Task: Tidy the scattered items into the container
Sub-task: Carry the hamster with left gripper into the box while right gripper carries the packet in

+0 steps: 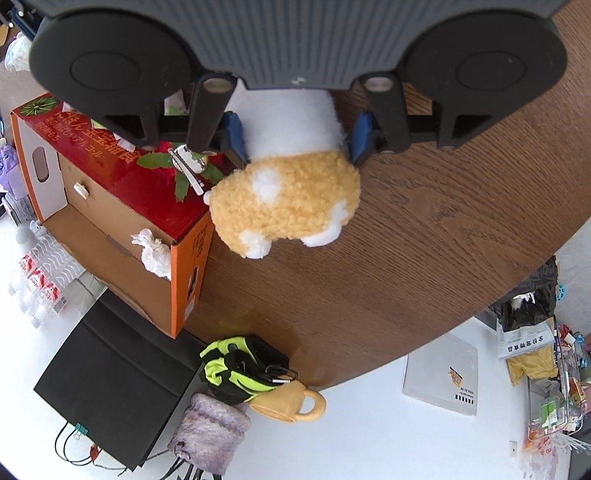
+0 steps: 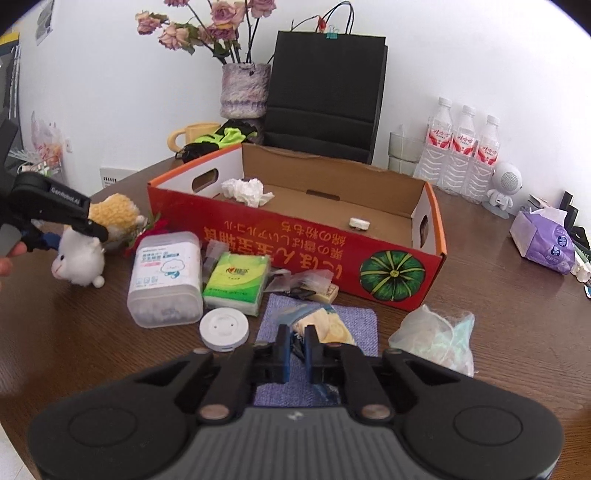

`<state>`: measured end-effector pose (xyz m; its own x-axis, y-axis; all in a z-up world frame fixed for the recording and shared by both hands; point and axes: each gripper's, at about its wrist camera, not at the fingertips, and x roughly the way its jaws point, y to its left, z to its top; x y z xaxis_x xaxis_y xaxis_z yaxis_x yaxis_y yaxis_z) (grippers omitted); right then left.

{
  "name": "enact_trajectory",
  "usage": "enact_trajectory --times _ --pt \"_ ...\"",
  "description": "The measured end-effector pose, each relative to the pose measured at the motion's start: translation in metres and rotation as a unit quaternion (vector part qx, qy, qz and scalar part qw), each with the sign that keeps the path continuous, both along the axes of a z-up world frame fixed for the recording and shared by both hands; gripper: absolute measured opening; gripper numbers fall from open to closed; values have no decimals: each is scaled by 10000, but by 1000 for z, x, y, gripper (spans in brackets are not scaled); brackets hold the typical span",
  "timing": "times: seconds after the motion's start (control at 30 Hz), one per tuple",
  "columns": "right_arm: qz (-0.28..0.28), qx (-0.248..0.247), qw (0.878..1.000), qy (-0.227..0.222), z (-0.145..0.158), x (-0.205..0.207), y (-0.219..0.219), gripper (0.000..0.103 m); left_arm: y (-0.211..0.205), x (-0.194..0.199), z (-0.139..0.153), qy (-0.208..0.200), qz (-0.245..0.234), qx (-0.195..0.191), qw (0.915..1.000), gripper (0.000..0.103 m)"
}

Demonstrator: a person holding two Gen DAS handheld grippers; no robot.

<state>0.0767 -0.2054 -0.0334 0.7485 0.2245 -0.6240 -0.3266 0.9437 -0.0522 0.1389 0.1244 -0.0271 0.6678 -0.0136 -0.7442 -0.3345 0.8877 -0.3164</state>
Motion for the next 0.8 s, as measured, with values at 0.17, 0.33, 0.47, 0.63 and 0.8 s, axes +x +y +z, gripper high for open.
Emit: enact_trajectory --times 0.17,0.33,0.47,0.63,0.8 --pt "-23 303 9981 -533 35 -5 -13 4 0 -23 44 -738 -154 38 9971 56" --pt "73 469 9945 -932 68 15 -12 4 -21 -11 91 -1378 -629 98 9884 57" --pt "519 190 9980 -318 57 22 2 37 -38 1 95 -1400 -895 -4 9861 57" --pt "695 -599 9948 445 -6 16 21 50 -42 6 69 -1037 -944 -143 9900 57" --pt "518 -630 9943 686 -26 25 17 10 -39 -2 59 -890 -947 -147 9914 57"
